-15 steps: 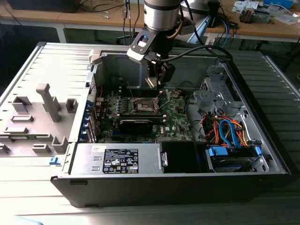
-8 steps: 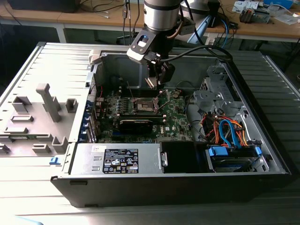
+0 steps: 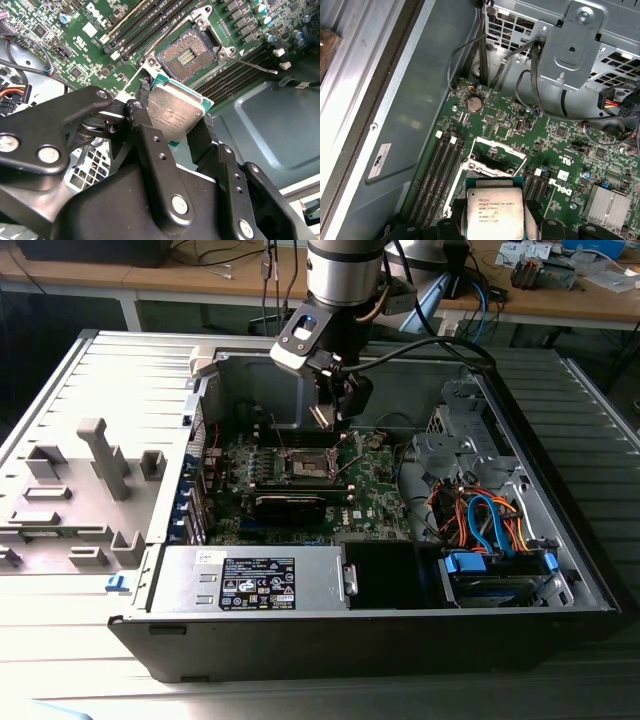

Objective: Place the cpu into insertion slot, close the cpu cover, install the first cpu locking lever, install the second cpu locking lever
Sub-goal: 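Place the cpu into insertion slot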

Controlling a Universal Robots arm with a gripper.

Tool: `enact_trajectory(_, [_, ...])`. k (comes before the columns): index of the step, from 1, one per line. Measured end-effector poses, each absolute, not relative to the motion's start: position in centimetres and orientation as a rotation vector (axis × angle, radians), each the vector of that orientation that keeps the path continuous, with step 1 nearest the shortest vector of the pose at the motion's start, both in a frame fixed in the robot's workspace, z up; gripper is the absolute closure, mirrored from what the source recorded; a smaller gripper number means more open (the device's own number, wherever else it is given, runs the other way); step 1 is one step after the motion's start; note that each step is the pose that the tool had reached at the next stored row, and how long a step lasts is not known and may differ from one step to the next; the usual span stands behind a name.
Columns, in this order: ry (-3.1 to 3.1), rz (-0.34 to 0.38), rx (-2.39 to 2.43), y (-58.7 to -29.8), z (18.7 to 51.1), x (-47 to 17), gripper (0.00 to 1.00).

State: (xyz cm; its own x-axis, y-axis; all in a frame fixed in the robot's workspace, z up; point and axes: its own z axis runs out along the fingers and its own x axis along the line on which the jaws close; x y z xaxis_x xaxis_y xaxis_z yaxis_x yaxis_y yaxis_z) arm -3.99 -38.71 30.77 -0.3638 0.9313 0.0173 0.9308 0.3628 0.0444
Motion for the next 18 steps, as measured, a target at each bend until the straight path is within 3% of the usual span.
enact_trajectory(18, [2.569, 0.073, 1.788, -38.71, 30.74, -3.99, 0.45])
